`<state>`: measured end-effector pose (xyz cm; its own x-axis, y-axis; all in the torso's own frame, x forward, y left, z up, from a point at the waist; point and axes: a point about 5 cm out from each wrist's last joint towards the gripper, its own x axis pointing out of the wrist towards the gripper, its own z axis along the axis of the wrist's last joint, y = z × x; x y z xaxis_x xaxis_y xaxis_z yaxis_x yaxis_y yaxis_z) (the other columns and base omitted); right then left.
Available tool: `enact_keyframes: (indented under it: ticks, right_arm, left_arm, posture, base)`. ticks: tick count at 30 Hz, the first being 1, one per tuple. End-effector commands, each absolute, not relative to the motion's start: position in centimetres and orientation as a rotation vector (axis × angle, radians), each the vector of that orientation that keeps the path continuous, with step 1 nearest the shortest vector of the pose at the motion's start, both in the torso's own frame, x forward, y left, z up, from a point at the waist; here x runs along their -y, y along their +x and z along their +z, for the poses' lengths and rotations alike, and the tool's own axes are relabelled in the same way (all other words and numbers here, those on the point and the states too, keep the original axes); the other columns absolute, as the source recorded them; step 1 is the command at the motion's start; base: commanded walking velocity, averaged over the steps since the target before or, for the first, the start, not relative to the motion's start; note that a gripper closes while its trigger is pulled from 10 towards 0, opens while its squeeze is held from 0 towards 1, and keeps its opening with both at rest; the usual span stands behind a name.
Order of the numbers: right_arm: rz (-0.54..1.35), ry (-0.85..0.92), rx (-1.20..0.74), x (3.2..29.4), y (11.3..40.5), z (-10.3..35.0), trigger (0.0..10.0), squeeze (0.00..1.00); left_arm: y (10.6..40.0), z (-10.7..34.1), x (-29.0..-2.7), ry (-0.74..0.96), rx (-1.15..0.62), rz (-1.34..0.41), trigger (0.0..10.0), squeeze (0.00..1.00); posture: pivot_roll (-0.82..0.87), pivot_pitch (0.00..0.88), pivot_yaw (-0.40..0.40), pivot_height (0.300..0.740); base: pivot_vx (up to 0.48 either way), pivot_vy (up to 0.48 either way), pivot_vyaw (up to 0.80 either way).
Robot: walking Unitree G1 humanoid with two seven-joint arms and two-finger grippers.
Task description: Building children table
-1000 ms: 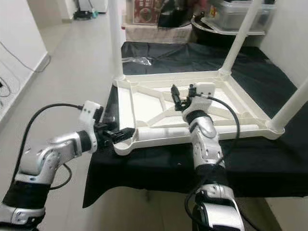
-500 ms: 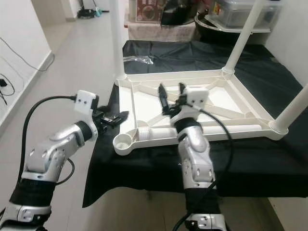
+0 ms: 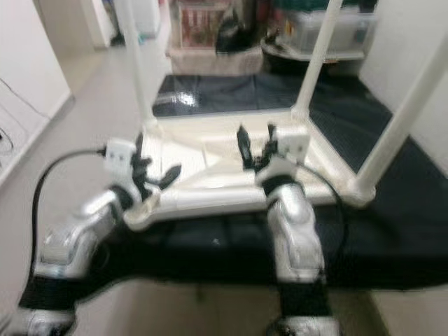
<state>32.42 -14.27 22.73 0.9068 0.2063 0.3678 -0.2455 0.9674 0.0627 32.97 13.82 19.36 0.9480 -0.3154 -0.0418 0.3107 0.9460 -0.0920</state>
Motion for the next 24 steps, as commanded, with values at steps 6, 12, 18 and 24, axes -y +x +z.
enact_keyframes:
  ticks: [6, 12, 18, 24]
  right_arm:
    - [0.217, 0.101, 0.341, 14.7, 32.5, 22.3, 10.0, 0.00]
    - [0.223, 0.092, 0.333, 14.6, 32.5, 22.3, 10.0, 0.00]
    - [0.227, 0.089, 0.315, 14.5, 32.3, 22.0, 10.0, 0.00]
    - [0.230, 0.090, 0.311, 14.4, 32.3, 22.0, 10.0, 0.00]
  left_arm:
    - [33.1, 19.0, -16.1, -0.075, -0.131, -0.283, 10.0, 0.00]
    - [32.6, 18.5, -16.6, -0.150, -0.263, -0.368, 10.0, 0.00]
    - [31.6, 18.0, -16.9, -0.224, -0.370, -0.455, 10.0, 0.00]
    - [31.6, 17.6, -16.7, -0.243, -0.393, -0.463, 10.0, 0.00]
  posture:
    - [0.09, 0.058, -0.003, 0.740]
    - [0.10, 0.077, 0.000, 0.740]
    - [0.11, 0.097, 0.004, 0.740]
    - [0.11, 0.099, 0.004, 0.740]
  base:
    - [0.000, 0.000, 0.00]
    - [0.000, 0.000, 0.00]
    - [0.000, 0.000, 0.00]
    - [0.000, 0.000, 0.00]
